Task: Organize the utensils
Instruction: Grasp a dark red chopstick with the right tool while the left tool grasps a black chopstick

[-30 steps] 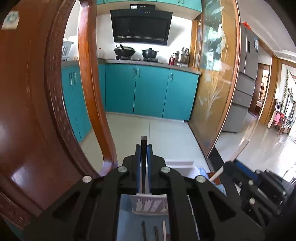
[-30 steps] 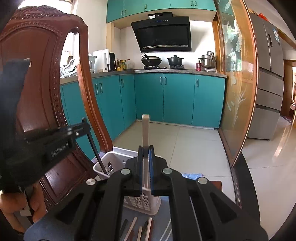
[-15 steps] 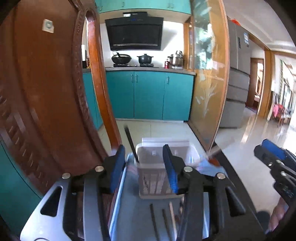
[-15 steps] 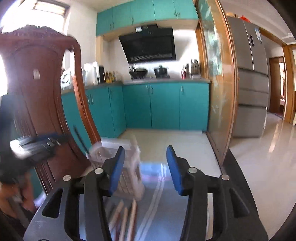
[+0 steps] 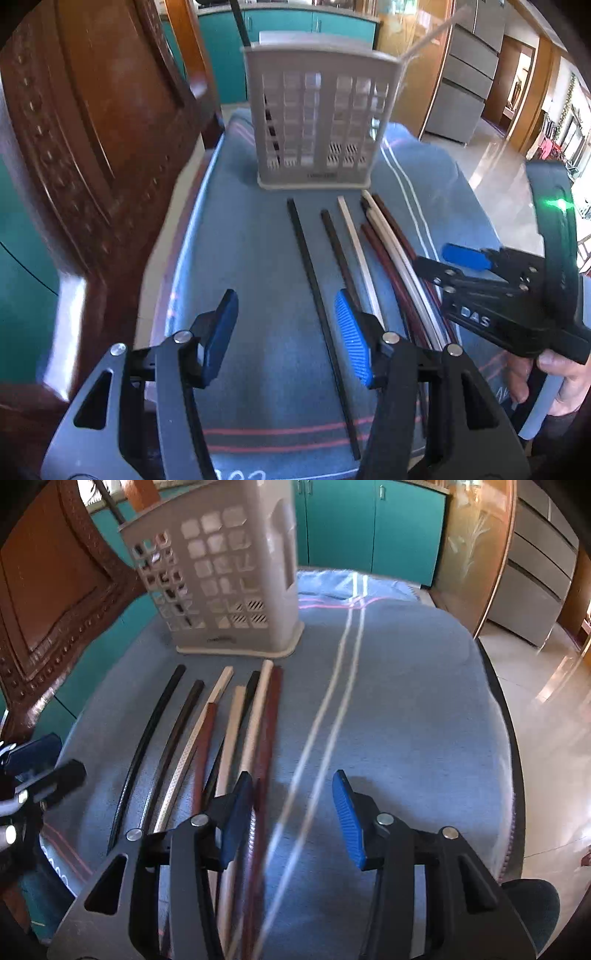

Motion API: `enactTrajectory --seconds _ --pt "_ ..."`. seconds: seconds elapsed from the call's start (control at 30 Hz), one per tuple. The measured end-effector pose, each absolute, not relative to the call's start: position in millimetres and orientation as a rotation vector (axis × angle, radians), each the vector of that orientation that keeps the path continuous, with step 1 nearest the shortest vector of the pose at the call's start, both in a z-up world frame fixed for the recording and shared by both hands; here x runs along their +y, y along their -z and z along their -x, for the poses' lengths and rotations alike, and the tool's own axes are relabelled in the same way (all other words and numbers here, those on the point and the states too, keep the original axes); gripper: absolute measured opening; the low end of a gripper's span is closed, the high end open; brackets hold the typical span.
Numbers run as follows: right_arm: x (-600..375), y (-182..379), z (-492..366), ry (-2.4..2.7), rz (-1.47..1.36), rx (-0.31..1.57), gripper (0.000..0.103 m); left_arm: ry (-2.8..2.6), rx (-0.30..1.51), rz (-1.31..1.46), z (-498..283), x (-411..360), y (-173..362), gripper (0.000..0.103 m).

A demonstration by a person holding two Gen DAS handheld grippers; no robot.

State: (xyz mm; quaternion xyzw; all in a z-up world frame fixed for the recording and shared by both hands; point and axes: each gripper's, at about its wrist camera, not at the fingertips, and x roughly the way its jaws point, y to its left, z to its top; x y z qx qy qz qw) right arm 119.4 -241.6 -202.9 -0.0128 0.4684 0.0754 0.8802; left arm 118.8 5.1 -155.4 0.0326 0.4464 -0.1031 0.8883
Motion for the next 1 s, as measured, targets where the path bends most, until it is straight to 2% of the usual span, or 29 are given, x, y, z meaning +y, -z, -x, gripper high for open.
enactTrajectory --seconds 0.03,0.1,0.17,0.2,0.37,0.47,0.57,0.73,0.83,1.0 --pt "-236.7 202.6 -120.1 -0.152 0.044 0.974 0.044 0.214 0.937 -0.072 -118.8 4.5 157.8 0.056" --pt "-229.7 203.3 -118.9 -0.129 0.095 0.972 0.032 0.222 0.943 -0.065 -119.4 4.2 160.0 0.056" --pt "-232.6 203.4 -115.1 -0.128 0.086 0.977 0.013 0.233 0.954 -0.054 -122.2 2.4 161.3 0.056" --pt "-235.4 203.1 -114.0 -0.119 0.073 0.982 0.011 0.238 0.961 -0.05 -122.7 3.4 164.5 0.056" --pt "-263.2 194.5 -103.9 -0.076 -0.01 1.009 0.01 0.263 1.001 -0.035 -129.6 -1.3 177.0 0.056" --pt "-270.8 183.4 -101.7 -0.142 -0.081 0.974 0.016 0.269 1.018 -0.027 -132.8 -1.2 182.1 0.056" --pt "-258.9 181.4 -107.6 -0.111 0.0 0.956 0.023 0.275 1.044 -0.01 -137.1 -1.7 188.5 0.056" --pt "-254.7 194.5 -117.0 -0.056 -0.006 1.003 0.025 0.275 1.044 -0.037 -147.6 -9.4 191.2 0.056" --pt "-258.5 192.1 -115.8 -0.052 -0.018 1.018 0.008 0.279 1.045 -0.028 -157.3 -11.0 190.0 0.056" --pt "-284.3 188.6 -111.5 -0.045 -0.22 1.068 0.007 0.251 1.059 -0.008 -185.9 -10.4 191.3 0.055"
